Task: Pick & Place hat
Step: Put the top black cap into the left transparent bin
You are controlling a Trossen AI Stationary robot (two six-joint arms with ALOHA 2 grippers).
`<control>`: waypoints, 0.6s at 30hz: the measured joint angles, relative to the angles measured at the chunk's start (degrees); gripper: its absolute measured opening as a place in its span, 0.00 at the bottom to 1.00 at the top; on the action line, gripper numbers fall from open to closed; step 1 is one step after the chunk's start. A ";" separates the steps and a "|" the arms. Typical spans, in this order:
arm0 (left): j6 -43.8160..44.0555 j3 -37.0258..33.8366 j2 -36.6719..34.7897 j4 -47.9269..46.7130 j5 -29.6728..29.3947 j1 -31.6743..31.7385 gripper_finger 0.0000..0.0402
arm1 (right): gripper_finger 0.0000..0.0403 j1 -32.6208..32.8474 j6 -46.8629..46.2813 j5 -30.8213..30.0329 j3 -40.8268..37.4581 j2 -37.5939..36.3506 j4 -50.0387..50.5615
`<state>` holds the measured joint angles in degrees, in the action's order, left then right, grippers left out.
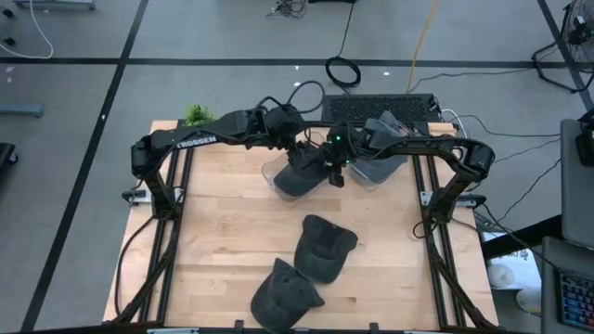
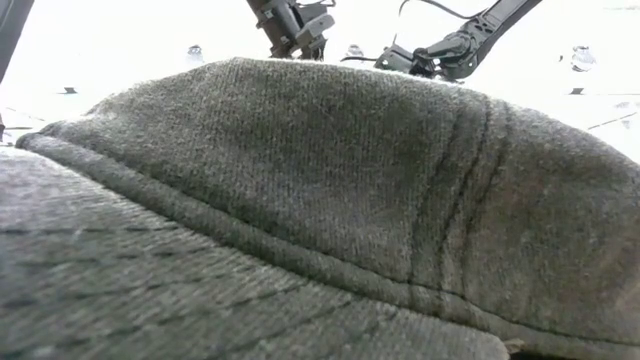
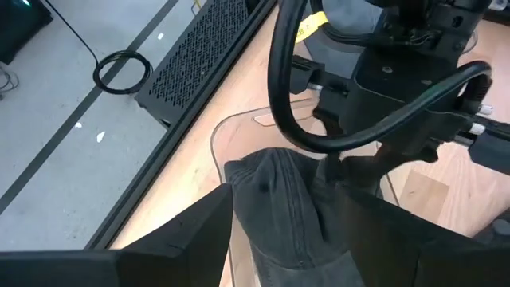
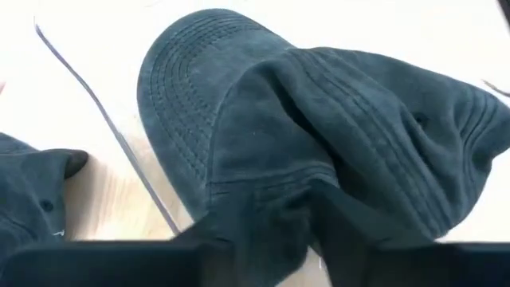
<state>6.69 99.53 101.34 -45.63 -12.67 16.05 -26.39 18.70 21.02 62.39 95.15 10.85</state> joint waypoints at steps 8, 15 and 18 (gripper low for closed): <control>-0.17 0.00 -0.16 -0.96 0.00 0.00 0.58 | 0.67 0.26 -1.73 0.06 -0.09 -1.79 -1.06; 1.31 0.00 -0.16 -4.25 -1.39 0.07 0.58 | 0.82 0.51 -7.99 0.86 -0.04 -11.55 -0.08; 0.65 0.00 -0.15 -8.63 0.65 0.09 0.58 | 0.84 0.65 -15.66 5.25 -0.04 -16.59 0.45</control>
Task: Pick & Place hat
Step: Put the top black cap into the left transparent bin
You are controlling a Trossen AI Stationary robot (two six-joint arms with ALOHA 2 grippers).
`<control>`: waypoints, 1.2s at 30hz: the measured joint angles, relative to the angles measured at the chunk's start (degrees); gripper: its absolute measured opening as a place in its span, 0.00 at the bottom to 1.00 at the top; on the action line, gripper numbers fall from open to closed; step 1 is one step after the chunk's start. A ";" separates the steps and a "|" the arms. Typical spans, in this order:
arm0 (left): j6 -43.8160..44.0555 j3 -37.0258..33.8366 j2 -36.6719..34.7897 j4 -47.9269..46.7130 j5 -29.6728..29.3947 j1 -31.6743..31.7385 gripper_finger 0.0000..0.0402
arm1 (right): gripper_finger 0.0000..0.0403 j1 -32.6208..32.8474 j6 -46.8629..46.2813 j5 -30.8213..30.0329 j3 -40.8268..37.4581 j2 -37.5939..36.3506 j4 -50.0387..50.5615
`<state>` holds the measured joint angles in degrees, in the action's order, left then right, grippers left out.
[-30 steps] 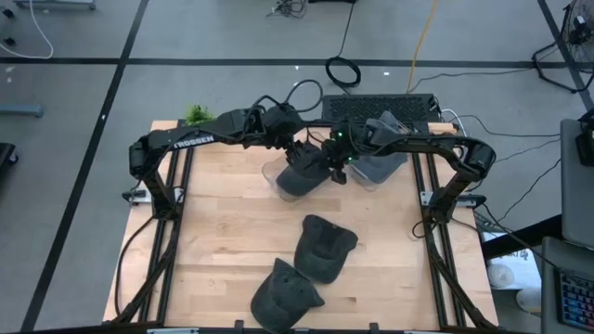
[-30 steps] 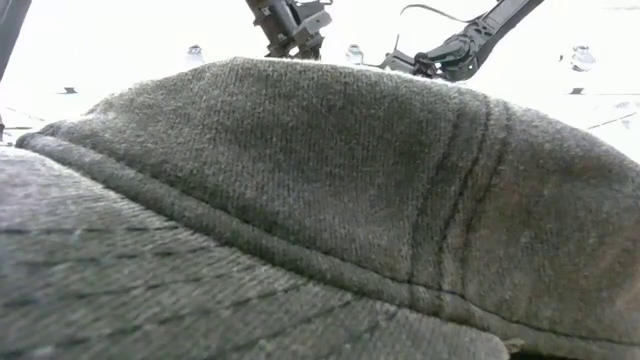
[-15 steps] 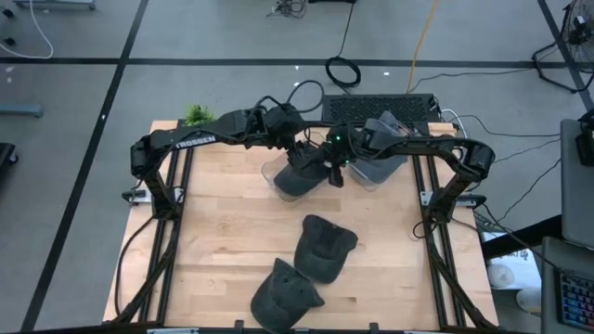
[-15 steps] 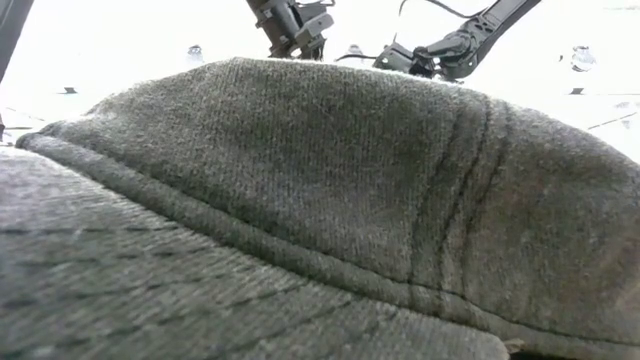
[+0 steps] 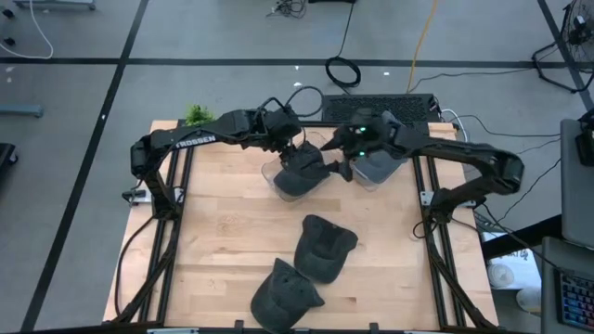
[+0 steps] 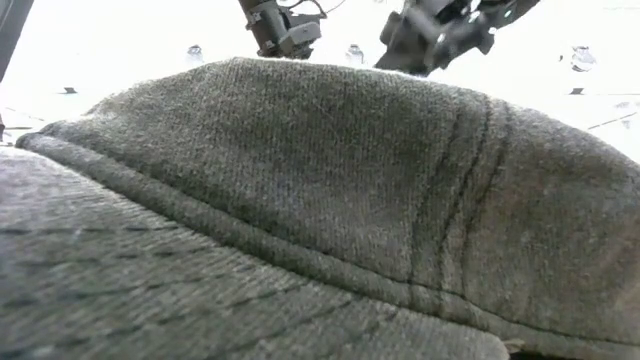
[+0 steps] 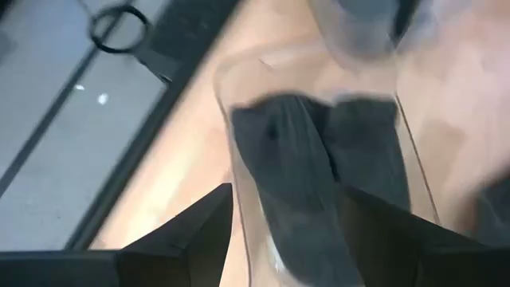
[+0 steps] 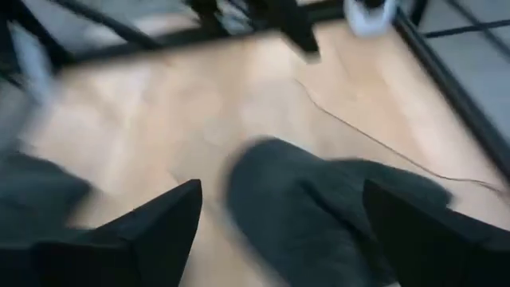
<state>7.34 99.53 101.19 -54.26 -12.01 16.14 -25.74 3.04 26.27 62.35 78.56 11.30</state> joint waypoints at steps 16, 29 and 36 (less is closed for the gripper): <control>-1.75 -21.65 0.00 23.48 2.98 -6.20 0.04 | 0.85 3.58 -4.52 17.31 -19.73 -21.40 -19.34; 4.67 -31.35 0.09 32.67 12.53 -6.25 0.02 | 0.85 3.45 -10.37 17.19 -35.79 -29.38 -45.19; 9.49 -36.86 0.04 38.23 12.62 -5.21 0.02 | 0.84 3.45 -11.37 17.15 -35.90 -29.39 -45.67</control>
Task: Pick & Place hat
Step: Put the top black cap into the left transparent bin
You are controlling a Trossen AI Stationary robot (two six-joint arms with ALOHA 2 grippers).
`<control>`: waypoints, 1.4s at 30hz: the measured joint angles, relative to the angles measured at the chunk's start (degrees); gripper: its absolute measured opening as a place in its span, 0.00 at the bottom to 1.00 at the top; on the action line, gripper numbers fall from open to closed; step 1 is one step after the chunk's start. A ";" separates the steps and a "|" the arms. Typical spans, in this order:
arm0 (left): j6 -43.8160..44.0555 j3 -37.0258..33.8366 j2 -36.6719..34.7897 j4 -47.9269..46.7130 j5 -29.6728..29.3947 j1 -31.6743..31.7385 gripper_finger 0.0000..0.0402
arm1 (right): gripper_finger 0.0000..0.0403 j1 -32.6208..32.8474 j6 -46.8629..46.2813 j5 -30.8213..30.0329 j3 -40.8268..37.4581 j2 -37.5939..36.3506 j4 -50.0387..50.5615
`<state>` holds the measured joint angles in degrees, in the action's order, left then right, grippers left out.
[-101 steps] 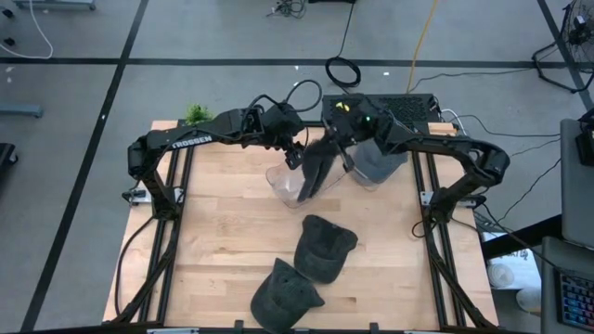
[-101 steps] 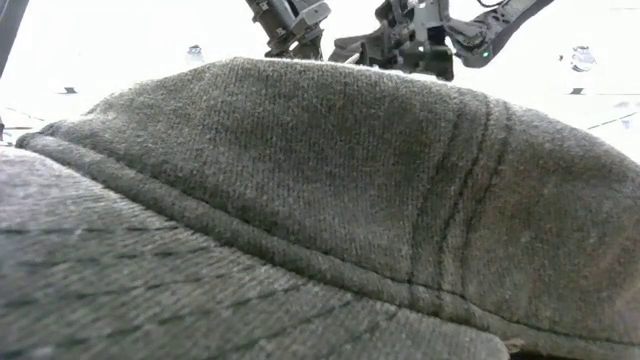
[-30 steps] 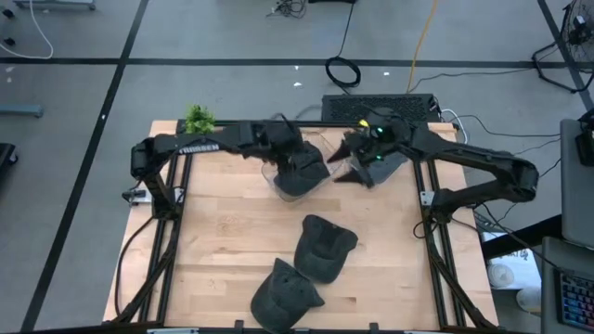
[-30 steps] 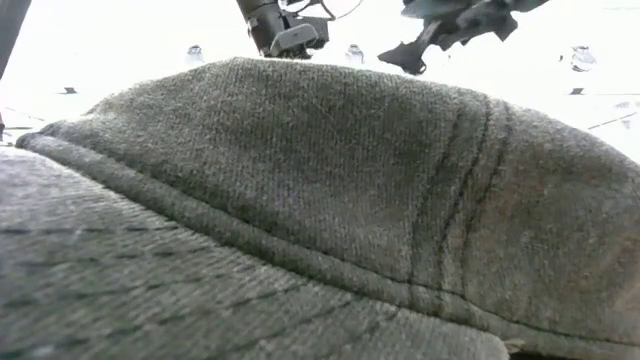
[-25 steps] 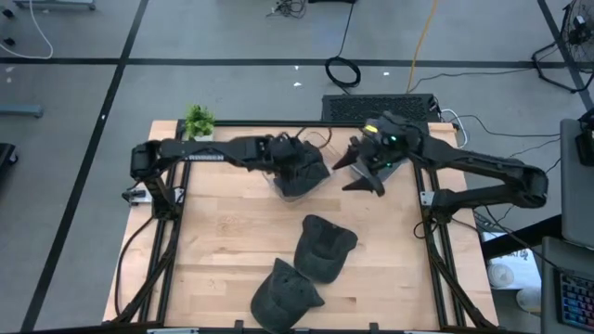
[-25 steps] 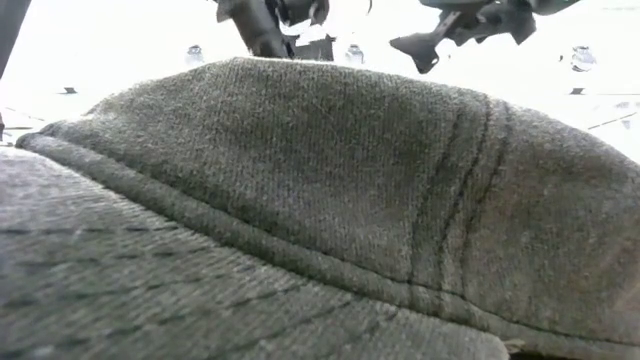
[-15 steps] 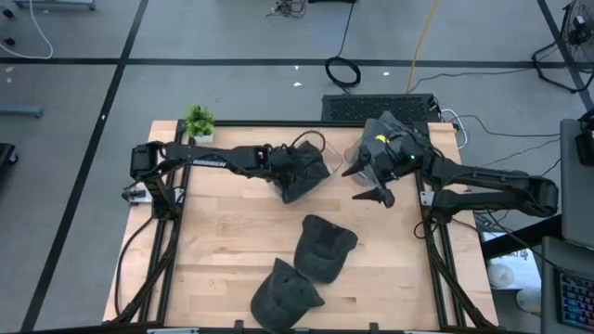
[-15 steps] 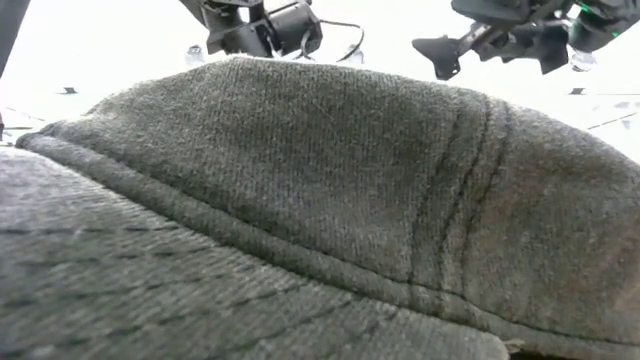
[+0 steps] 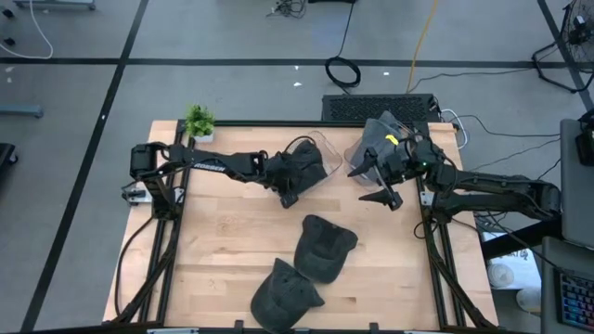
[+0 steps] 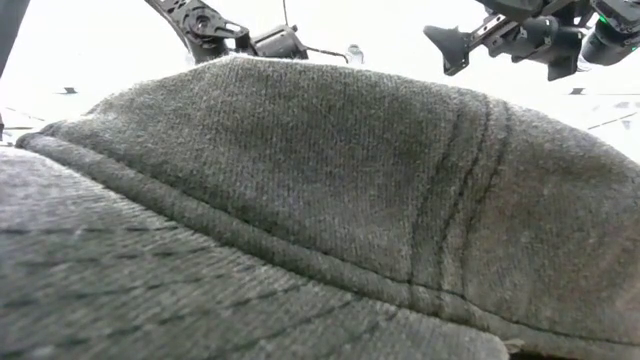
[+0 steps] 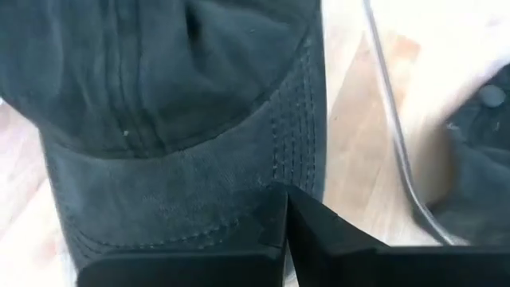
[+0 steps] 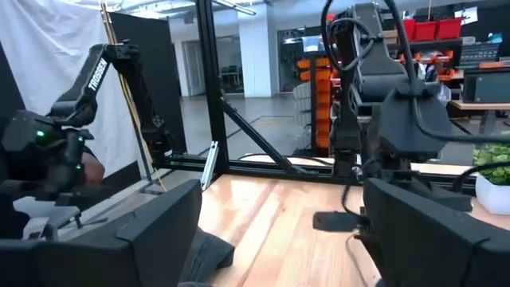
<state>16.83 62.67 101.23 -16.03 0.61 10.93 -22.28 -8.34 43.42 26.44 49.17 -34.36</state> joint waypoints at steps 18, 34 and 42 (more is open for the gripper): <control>-0.58 9.39 -6.44 -13.23 5.26 2.58 0.01 | 0.85 0.00 -1.17 -0.09 -0.01 0.01 0.00; -4.10 22.21 11.68 -27.92 12.04 7.05 0.00 | 0.85 0.00 -1.06 -0.07 0.02 0.00 0.27; -3.43 22.43 17.56 -27.28 17.02 6.87 0.01 | 0.84 0.00 -0.99 0.11 0.02 0.00 0.40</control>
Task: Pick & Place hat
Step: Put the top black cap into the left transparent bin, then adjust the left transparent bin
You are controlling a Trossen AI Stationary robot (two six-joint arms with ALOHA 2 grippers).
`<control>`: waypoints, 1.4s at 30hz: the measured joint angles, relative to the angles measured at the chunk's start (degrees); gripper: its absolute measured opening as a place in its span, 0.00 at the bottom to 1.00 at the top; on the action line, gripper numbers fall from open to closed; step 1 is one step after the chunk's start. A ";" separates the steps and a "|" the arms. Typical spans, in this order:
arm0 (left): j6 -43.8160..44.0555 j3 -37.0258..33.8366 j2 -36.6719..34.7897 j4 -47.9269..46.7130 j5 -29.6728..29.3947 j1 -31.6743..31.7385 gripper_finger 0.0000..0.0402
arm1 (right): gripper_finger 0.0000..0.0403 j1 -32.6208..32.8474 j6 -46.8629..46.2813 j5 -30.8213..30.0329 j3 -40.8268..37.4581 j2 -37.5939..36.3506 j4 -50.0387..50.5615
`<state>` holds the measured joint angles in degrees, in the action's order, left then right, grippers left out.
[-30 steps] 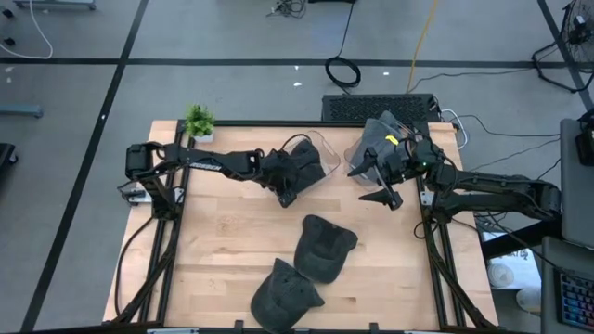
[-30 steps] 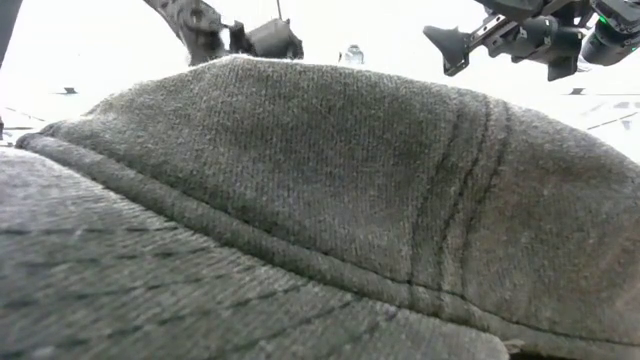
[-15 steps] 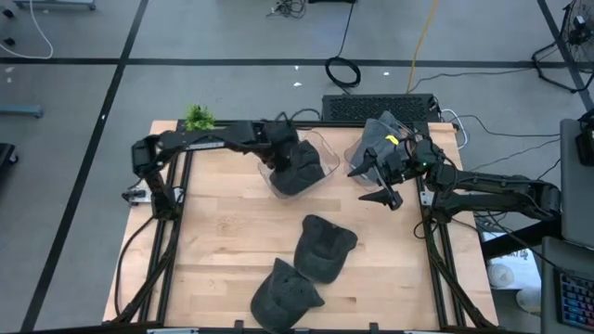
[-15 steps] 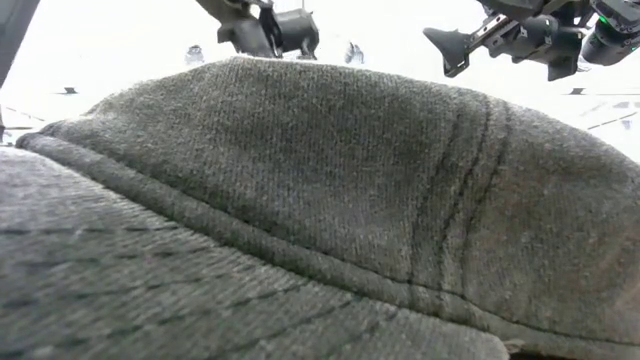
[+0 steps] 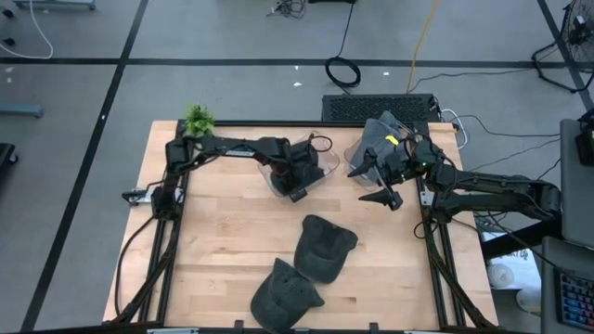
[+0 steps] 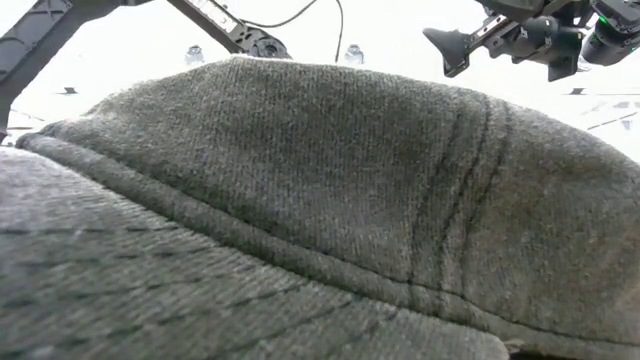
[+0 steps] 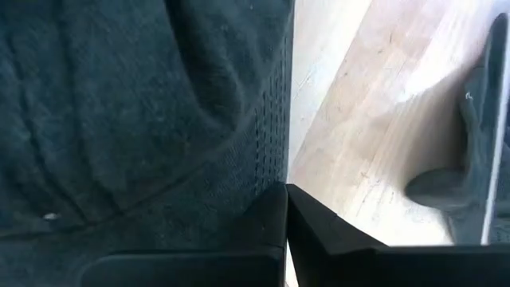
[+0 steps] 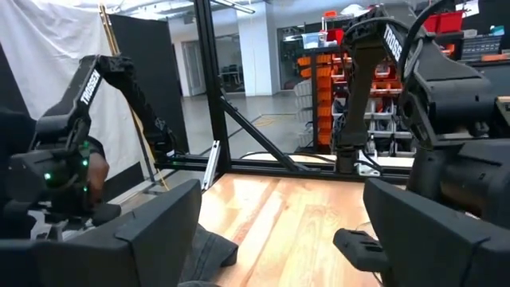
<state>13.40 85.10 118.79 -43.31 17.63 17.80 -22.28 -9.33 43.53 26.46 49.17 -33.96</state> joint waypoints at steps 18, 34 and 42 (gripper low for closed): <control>-11.69 2.12 -24.26 5.18 -15.27 -6.64 0.01 | 0.85 0.44 -3.57 0.02 0.00 0.02 0.40; -14.93 2.12 -29.77 13.67 -24.35 -13.44 0.26 | 0.86 6.90 -15.79 -1.85 -2.54 0.21 -0.12; -13.32 -1.11 -29.79 12.85 -27.65 -13.26 0.49 | 0.86 16.94 -5.12 -9.97 -2.54 0.28 4.37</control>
<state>0.08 83.99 89.00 -30.46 -10.01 4.54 -5.34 -14.46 33.56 23.92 49.45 -29.59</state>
